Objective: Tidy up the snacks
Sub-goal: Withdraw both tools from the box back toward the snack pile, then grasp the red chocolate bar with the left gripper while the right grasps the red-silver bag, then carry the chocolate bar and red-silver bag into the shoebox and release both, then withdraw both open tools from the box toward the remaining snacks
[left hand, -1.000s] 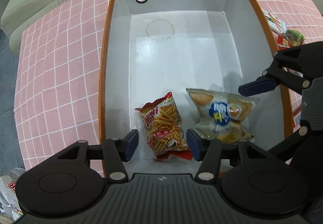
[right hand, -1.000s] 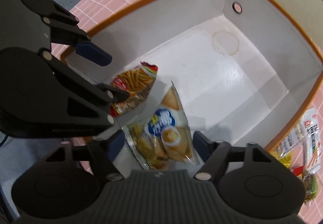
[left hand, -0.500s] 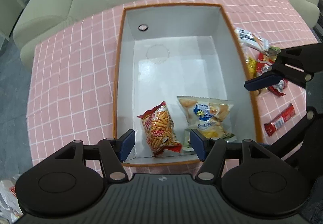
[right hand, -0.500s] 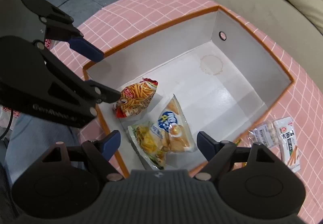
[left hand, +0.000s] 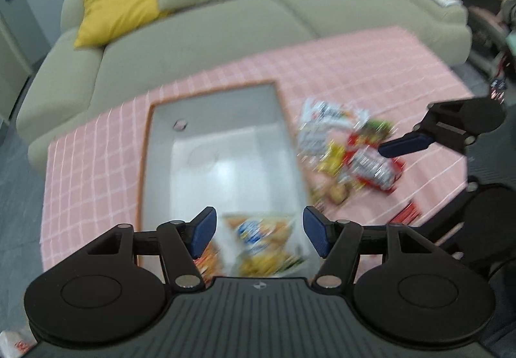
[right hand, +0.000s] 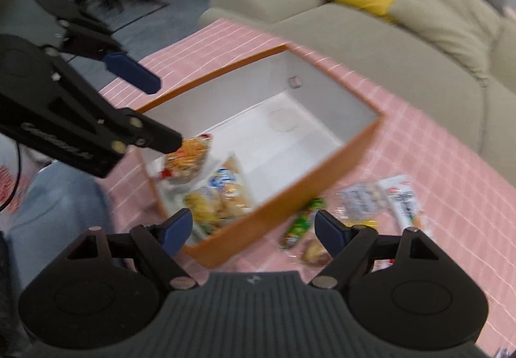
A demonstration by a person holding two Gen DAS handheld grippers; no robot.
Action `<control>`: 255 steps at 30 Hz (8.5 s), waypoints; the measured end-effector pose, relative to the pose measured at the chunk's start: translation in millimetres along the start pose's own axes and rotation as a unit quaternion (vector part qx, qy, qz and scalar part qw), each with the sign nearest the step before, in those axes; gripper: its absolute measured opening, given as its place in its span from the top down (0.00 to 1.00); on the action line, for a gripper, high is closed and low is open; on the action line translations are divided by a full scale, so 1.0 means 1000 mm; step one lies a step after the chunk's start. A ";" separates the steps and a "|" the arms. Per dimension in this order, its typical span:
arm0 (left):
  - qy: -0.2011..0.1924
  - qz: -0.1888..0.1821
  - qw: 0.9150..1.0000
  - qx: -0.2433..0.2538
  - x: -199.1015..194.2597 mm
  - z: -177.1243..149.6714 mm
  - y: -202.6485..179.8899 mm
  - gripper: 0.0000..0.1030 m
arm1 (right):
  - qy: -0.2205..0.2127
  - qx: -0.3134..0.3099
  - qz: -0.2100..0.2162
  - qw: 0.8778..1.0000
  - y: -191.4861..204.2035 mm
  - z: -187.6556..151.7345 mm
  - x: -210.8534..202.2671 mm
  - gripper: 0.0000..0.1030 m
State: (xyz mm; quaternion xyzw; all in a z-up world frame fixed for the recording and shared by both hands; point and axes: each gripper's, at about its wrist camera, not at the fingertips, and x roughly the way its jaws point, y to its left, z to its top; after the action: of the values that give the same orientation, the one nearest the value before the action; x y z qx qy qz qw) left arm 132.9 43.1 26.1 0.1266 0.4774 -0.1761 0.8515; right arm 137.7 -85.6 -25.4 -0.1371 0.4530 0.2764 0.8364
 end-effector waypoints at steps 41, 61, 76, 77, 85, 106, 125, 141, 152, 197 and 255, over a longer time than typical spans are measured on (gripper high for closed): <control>0.028 -0.103 0.990 0.096 0.145 -0.068 -0.151 0.29 | 0.070 0.239 -0.059 0.967 -0.083 -0.188 0.037 0.75; 0.072 -0.108 0.981 0.144 0.187 -0.046 -0.176 0.63 | 0.042 0.245 -0.015 0.968 -0.115 -0.173 0.060 0.90; 0.084 -0.056 0.994 -0.030 0.171 -0.046 -0.139 0.74 | -0.002 0.186 -0.017 0.982 -0.137 -0.126 0.075 0.32; 0.088 -0.052 0.994 -0.031 0.172 -0.047 -0.138 0.74 | -0.003 0.193 -0.012 0.981 -0.137 -0.123 0.081 0.32; 0.125 -0.053 0.990 -0.035 0.184 -0.049 -0.135 0.71 | 0.029 0.180 -0.026 0.983 -0.130 -0.108 0.118 0.24; 0.128 -0.041 0.990 -0.034 0.182 -0.044 -0.139 0.74 | 0.040 0.205 -0.026 0.978 -0.125 -0.120 0.093 0.36; 0.035 -0.085 0.989 -0.114 0.098 -0.052 -0.100 0.75 | 0.014 0.293 0.003 0.956 -0.097 -0.173 0.026 0.39; -0.062 -0.061 0.986 -0.145 0.031 -0.032 -0.052 0.75 | -0.075 0.252 0.023 0.965 -0.068 -0.117 -0.032 0.39; -0.061 0.035 0.989 -0.129 0.014 -0.017 0.021 0.75 | -0.103 0.099 0.045 0.989 -0.009 -0.024 -0.018 0.39; 0.153 0.009 0.985 -0.076 0.178 -0.011 0.095 0.74 | 0.110 -0.180 0.032 0.977 0.037 0.063 0.172 0.38; -0.100 0.009 0.988 -0.120 0.054 -0.040 -0.091 0.45 | -0.110 0.178 -0.197 0.958 -0.060 -0.138 -0.037 0.22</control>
State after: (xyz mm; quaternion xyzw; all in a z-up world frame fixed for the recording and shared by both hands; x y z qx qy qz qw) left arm 89.8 -33.2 -45.5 0.0101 0.4066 -0.1215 0.9054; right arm 62.9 -213.2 -72.5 -0.0416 0.3644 0.0344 0.9297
